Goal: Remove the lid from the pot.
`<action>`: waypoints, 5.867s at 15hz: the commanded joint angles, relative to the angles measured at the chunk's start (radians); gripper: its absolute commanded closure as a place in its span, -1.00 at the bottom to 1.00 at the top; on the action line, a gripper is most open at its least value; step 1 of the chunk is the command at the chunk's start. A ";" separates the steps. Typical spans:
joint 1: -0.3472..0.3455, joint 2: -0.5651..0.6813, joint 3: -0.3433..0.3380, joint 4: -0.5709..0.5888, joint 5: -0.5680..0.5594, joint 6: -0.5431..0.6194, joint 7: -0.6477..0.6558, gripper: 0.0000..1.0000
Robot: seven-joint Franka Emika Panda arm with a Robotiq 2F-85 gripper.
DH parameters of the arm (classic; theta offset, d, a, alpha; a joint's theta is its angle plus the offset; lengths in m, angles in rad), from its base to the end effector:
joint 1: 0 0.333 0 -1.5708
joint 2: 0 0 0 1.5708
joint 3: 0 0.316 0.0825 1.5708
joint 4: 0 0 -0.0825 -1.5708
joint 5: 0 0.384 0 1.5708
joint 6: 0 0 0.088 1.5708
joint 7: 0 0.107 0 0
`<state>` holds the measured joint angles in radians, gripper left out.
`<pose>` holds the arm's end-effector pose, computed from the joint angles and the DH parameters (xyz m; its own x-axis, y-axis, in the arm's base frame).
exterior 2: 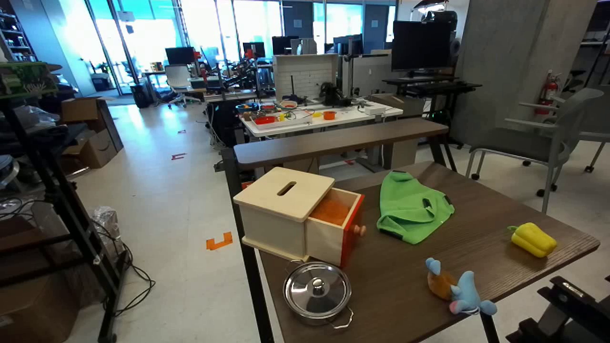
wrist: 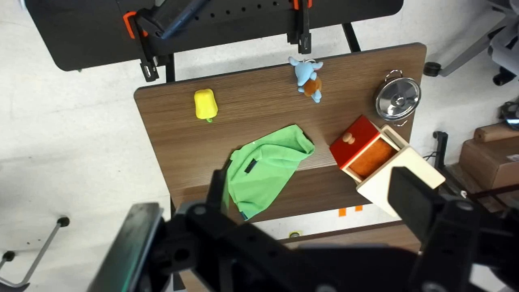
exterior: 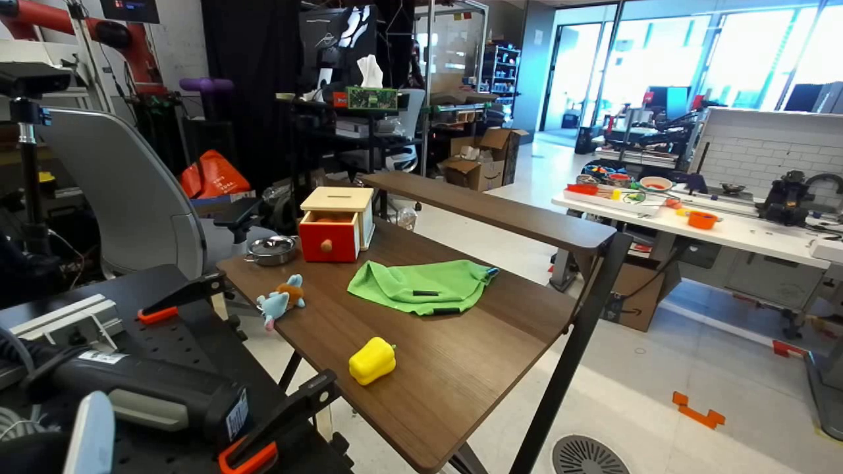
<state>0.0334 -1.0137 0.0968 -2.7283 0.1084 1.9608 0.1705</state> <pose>0.2763 0.0455 0.5130 0.9660 -0.1093 0.2343 -0.0964 -0.9932 -0.0658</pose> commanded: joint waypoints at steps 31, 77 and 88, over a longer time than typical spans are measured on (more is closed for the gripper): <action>0.297 1.933 0.169 0.844 0.061 1.041 -0.118 -1.00; 0.459 1.759 0.040 0.787 -0.208 0.793 -0.022 -1.00; 0.469 1.844 0.046 0.879 -0.202 0.805 -0.029 -0.31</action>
<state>0.4854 0.8017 0.1515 -1.8826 -0.0754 2.7399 0.1260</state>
